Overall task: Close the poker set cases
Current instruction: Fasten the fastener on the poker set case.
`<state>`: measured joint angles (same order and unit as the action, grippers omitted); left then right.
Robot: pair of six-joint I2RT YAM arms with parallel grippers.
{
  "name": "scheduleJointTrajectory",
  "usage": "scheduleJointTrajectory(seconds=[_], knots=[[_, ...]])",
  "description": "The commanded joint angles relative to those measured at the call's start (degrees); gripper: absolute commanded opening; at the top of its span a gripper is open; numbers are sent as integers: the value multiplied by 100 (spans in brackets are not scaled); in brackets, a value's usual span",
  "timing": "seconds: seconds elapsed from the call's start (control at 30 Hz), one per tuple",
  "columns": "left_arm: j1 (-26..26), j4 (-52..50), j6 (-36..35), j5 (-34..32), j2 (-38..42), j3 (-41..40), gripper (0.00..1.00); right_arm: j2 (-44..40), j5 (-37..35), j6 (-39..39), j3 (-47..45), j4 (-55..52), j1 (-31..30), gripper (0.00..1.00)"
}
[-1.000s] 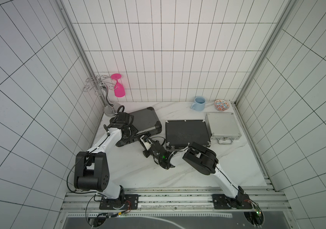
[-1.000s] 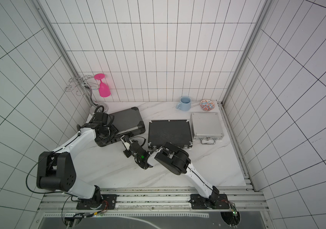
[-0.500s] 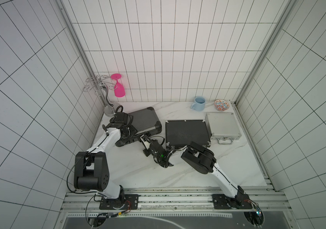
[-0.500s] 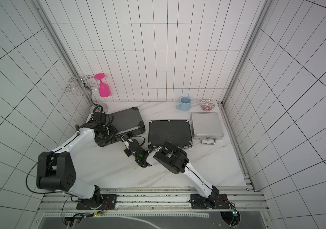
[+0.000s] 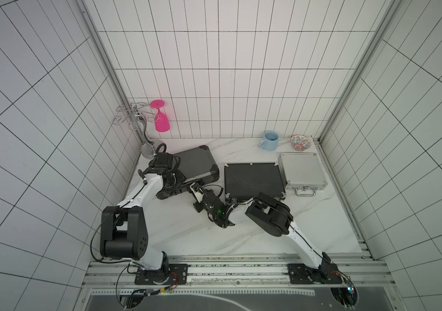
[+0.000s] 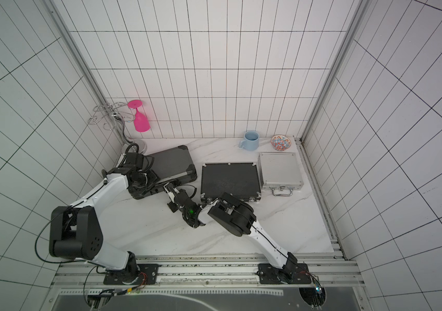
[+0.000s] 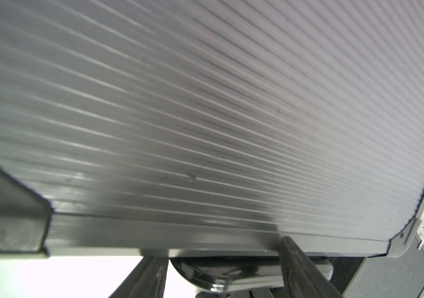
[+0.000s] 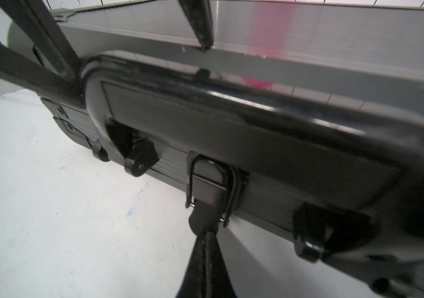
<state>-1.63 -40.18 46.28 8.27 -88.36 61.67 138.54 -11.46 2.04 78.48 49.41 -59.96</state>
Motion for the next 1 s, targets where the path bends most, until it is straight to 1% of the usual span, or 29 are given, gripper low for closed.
scheduleJointTrajectory(seconds=[0.0,0.1,0.33,0.43,0.5,0.6,0.67,0.7,0.8,0.97], knots=[[-66,687,-293,78,-469,-308,65,84,-14,-103,487,129,40,0],[-47,691,-299,78,-470,-335,65,-56,-30,-73,285,403,37,0],[-29,696,-296,87,-439,-313,65,-143,-110,-46,98,387,21,0],[-28,696,-294,96,-437,-313,65,-83,-102,-21,178,310,19,0],[-31,696,-291,104,-435,-322,65,53,-61,13,448,6,18,0],[-22,671,-317,105,-442,-322,65,599,148,225,1437,-1042,131,0],[-13,652,-332,104,-426,-313,65,882,56,261,1903,-1542,189,0],[-13,652,-340,103,-420,-313,65,920,37,282,1985,-1625,227,0],[-12,661,-344,131,-434,-308,65,843,126,382,1894,-1557,312,0],[4,688,-326,148,-437,-313,65,313,42,343,826,-409,280,0]])
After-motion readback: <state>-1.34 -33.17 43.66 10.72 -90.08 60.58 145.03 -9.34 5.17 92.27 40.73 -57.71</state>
